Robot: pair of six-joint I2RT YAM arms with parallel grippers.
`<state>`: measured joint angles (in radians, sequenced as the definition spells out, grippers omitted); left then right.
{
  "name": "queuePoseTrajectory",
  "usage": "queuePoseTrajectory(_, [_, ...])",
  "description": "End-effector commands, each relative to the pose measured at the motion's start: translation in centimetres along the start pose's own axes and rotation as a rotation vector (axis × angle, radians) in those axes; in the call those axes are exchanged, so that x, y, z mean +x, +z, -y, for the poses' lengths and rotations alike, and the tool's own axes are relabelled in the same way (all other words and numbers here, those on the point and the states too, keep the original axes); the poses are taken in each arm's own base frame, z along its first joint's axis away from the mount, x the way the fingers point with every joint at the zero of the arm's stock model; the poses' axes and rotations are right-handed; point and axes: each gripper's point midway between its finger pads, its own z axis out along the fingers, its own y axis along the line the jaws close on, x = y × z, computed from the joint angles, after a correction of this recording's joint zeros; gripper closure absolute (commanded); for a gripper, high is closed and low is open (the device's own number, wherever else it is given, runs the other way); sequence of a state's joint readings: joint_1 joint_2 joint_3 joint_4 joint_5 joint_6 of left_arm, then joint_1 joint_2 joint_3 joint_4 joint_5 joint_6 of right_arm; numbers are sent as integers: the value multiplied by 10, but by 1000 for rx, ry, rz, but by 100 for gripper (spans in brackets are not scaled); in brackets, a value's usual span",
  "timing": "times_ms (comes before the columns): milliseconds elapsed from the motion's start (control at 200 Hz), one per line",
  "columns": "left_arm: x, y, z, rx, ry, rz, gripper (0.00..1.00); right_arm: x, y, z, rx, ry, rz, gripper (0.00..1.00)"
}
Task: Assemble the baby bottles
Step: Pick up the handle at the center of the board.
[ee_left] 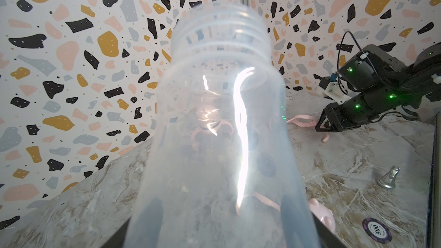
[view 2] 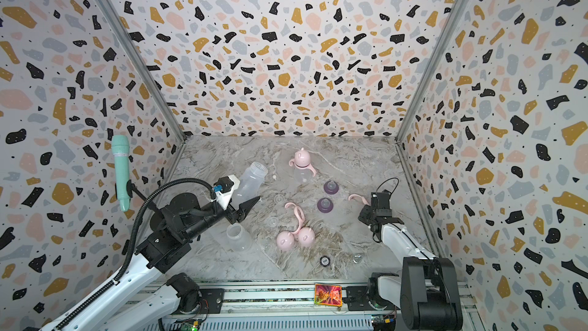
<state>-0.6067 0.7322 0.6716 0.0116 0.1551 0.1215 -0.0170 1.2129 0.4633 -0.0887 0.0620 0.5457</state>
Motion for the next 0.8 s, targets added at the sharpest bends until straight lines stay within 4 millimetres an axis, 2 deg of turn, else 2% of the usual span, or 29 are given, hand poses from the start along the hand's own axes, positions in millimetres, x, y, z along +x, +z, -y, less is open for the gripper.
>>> queuePoseTrajectory(0, [-16, -5, -5, -23, 30, 60, 63, 5, 10, 5, 1, 31, -23, 68])
queuePoseTrajectory(100, [-16, -5, -5, -26, 34, 59, 63, 11, 17, 8, 4, 38, -50, 72])
queuePoseTrajectory(230, [-10, -2, -3, -14, 37, 52, 63, 10, 13, 4, -6, 27, -39, 83])
queuePoseTrajectory(325, [-6, 2, 2, 13, 31, 43, 64, -3, -1, -2, -9, 10, 16, 91])
queuePoseTrajectory(401, [-8, 4, 6, 42, 30, 47, 64, -23, -20, -11, -38, -5, 94, 98])
queuePoseTrajectory(511, [-14, 5, 13, 88, 31, 64, 64, -60, -62, -42, -184, -45, 253, 100])
queuePoseTrajectory(561, [-17, 6, 18, 120, 31, 73, 64, -74, -87, -66, -301, -90, 323, 100])
queuePoseTrajectory(606, [-18, 7, 29, 186, 29, 82, 64, -84, -115, -95, -443, -154, 389, 100])
queuePoseTrajectory(691, [-22, 4, 54, 343, 39, 113, 66, -91, -166, -149, -668, -272, 490, 100])
queuePoseTrajectory(751, [-29, 3, 63, 403, 23, 141, 70, -88, -213, -191, -854, -367, 566, 100])
queuePoseTrajectory(791, [-33, 2, 66, 428, 15, 154, 72, -86, -238, -209, -938, -411, 615, 100])
